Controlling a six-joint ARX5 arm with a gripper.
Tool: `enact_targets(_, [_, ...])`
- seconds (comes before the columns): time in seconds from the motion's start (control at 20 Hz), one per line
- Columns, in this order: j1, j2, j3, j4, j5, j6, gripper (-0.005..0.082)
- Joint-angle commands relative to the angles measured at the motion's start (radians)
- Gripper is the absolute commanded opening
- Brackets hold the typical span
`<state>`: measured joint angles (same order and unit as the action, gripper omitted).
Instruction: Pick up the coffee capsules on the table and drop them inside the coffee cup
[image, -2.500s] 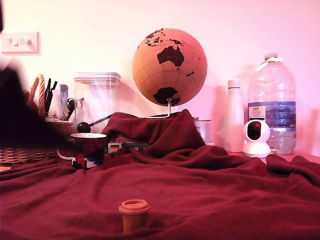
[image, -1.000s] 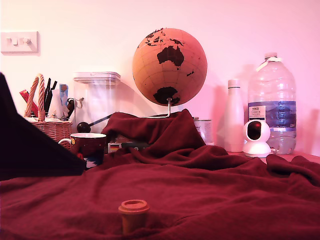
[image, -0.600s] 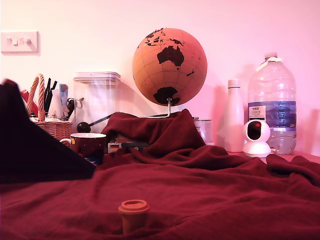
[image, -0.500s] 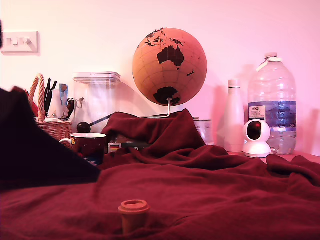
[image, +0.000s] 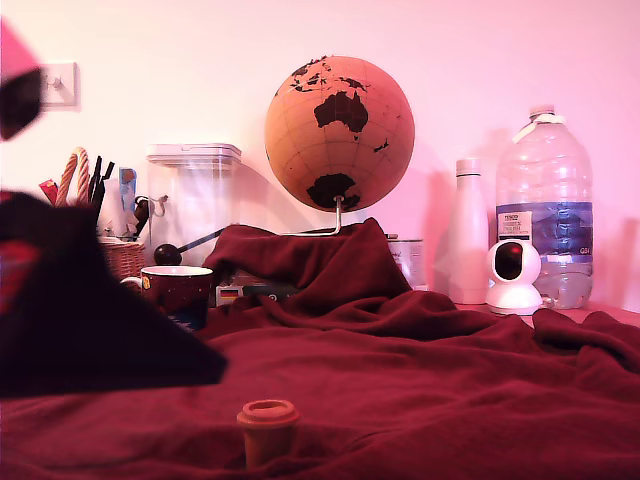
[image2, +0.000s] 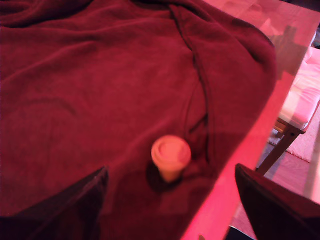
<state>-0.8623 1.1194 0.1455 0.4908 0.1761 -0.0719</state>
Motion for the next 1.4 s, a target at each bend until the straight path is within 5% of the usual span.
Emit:
enact_targets(0.0, [-0.003, 0.042, 0.035, -0.018, 0.005, 0.005, 0.073])
enact_targets(0.55, [-0.029, 0.332, 0.204, -0.056, 0.025, 0.013, 0.0721])
enact_targets(1.0, [-0.029, 0.41, 0.256, -0.077, 0.018, 0.012, 0.0243])
enact_targets(1.35, [-0.029, 0.41, 0.256, -0.072, 0.017, 0.011, 0.0215])
